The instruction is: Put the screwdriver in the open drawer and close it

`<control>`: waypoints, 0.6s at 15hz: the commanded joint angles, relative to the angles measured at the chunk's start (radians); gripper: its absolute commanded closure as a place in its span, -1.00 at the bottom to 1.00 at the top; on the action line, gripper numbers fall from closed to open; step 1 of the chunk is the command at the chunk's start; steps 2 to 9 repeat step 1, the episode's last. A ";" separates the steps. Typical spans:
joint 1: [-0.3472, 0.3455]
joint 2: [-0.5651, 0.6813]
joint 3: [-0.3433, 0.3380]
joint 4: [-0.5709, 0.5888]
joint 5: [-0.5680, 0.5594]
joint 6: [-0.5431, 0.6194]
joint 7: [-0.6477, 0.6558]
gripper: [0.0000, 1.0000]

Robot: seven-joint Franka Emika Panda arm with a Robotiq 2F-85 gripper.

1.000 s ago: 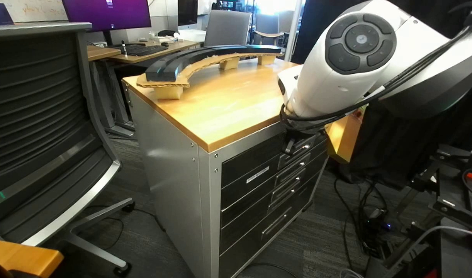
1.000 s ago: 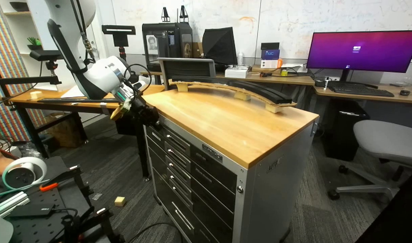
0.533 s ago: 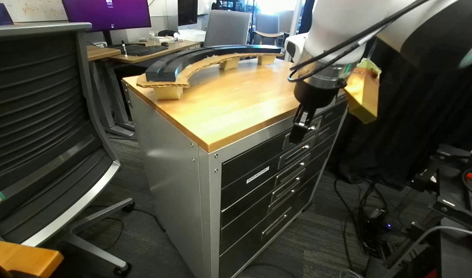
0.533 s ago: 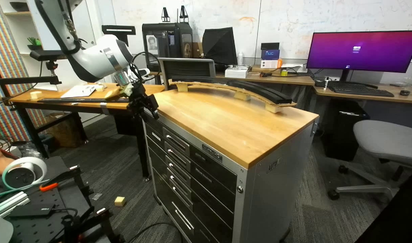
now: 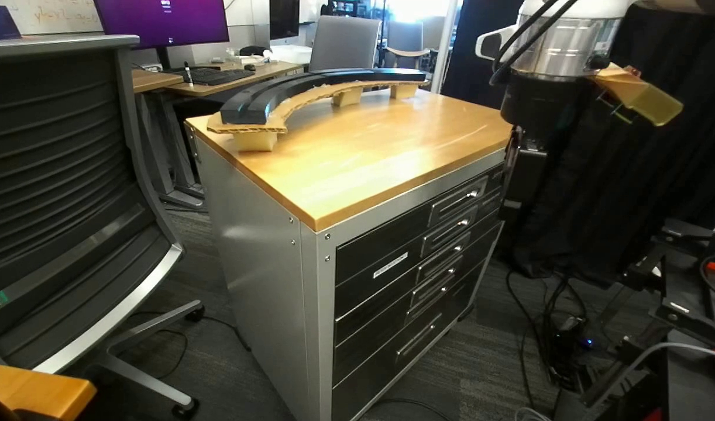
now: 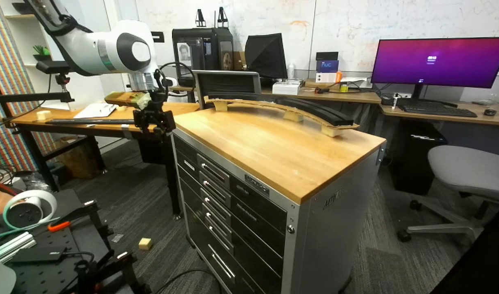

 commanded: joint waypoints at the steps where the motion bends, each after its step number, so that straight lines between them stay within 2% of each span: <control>1: 0.162 -0.032 -0.157 -0.007 0.071 0.008 -0.055 -1.00; 9: 0.162 -0.032 -0.157 -0.007 0.071 0.008 -0.055 -1.00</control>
